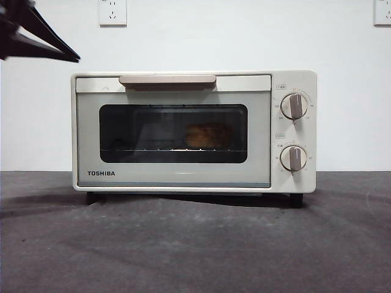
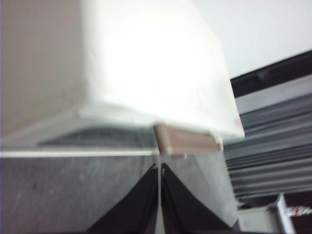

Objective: The left arm flap open the oven, the right arm pick bread and place it into oven, the left arm flap close the oven

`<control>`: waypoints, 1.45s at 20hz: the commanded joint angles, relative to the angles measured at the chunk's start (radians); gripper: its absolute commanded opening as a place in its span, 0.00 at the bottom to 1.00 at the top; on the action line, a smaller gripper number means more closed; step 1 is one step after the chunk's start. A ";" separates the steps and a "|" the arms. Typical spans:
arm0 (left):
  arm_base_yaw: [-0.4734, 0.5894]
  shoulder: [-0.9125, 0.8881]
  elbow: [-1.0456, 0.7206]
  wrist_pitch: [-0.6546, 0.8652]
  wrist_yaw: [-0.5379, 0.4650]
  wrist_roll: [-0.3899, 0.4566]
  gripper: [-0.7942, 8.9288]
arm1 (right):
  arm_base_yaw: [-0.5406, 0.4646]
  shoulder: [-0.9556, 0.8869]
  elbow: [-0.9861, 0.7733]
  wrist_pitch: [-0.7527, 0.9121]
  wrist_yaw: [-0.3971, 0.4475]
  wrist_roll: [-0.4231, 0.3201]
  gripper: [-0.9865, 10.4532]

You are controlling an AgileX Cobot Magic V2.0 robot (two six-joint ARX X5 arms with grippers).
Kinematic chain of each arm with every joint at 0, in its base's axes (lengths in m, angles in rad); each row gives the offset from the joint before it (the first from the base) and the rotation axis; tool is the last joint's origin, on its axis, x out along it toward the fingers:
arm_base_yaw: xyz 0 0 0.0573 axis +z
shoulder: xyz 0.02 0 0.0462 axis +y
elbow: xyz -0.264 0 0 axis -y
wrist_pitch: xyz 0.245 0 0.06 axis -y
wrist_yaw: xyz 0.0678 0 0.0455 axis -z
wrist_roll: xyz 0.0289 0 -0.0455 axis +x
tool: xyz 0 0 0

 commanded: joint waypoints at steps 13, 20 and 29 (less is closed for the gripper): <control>0.000 -0.610 0.017 -0.447 -0.221 0.505 0.10 | 0.005 0.002 0.019 0.112 0.000 -0.159 0.44; 0.000 -0.749 0.017 -0.563 -0.303 0.605 0.10 | 0.005 0.003 0.019 0.112 0.000 -0.185 0.43; 0.000 -0.755 0.011 -0.672 -0.374 0.625 0.10 | 0.005 0.005 0.019 0.105 0.002 -0.211 0.10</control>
